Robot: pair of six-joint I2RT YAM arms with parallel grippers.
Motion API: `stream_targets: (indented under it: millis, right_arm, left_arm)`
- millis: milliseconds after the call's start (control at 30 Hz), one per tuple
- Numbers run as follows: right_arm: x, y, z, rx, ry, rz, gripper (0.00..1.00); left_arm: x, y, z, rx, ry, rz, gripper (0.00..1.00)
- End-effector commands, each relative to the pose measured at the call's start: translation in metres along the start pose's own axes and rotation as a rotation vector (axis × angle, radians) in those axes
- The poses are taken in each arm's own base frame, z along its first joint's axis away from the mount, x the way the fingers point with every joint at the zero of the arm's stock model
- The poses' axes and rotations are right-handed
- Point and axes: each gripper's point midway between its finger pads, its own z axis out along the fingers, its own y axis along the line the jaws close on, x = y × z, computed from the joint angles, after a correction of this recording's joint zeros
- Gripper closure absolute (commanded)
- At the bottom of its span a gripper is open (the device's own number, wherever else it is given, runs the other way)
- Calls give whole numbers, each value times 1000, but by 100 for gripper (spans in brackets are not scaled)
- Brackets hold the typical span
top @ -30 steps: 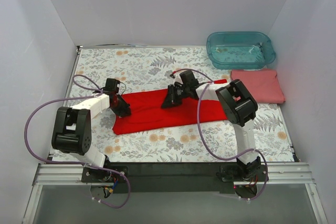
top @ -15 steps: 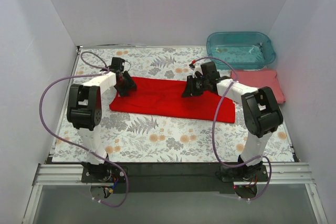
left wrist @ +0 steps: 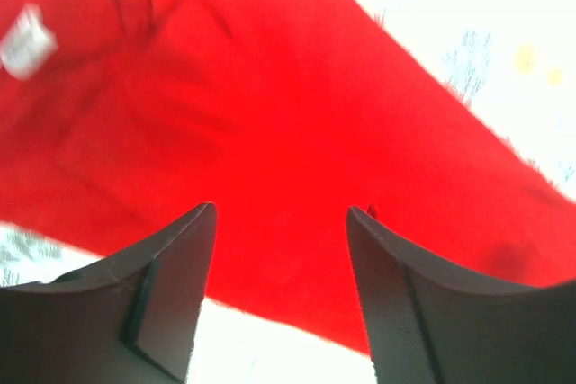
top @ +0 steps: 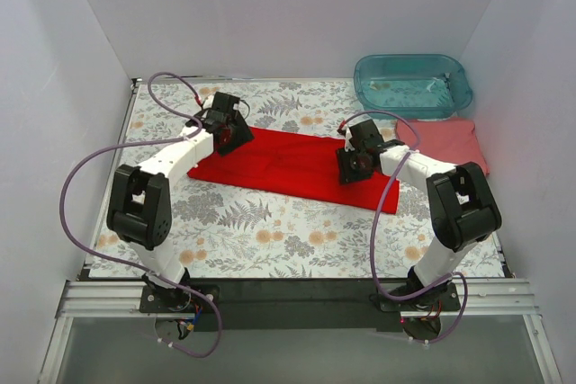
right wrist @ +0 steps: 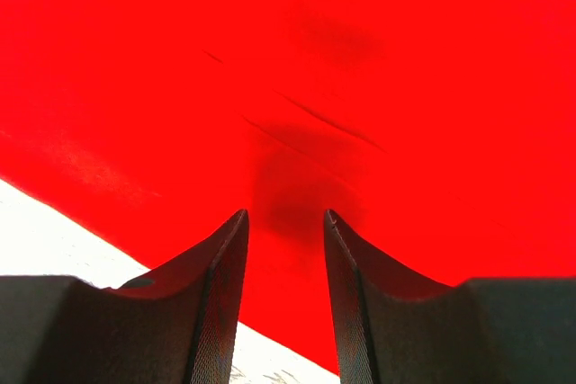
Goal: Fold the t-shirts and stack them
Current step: Fold the tshirt
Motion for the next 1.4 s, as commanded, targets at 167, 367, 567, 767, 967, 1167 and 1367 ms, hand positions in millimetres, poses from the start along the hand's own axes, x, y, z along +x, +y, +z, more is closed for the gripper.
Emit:
stream_targets:
  millis: [167,367,567,767,967,1167,1367]
  right_arm:
    - [44,7,4,-27,152,-53,54]
    - [97,58,-7,-149,318,-130,55]
    - [143,144,-34,-444,496,-168,53]
    - [144,197,-34,-522,501,-297,53]
    - [82,217,-43,-532,324,-330,53]
    - [14,172,-64,-465,96,-244,53]
    - [-52,131,-76,-546,-101,-50,54]
  left_arm:
    - [60,51,23,-164,121,-5,46]
    - [62,61,68,-272,133,100,46]
    - [50,39,127,-263,156,266,45]
    - [23,-55,156,17,110,356,38]
    - [-3,-112,138,164,4,444,34]
    - [-26,-91,76,132,-107,433,30]
    - [-84,-96,-11,153,-301,345,29]
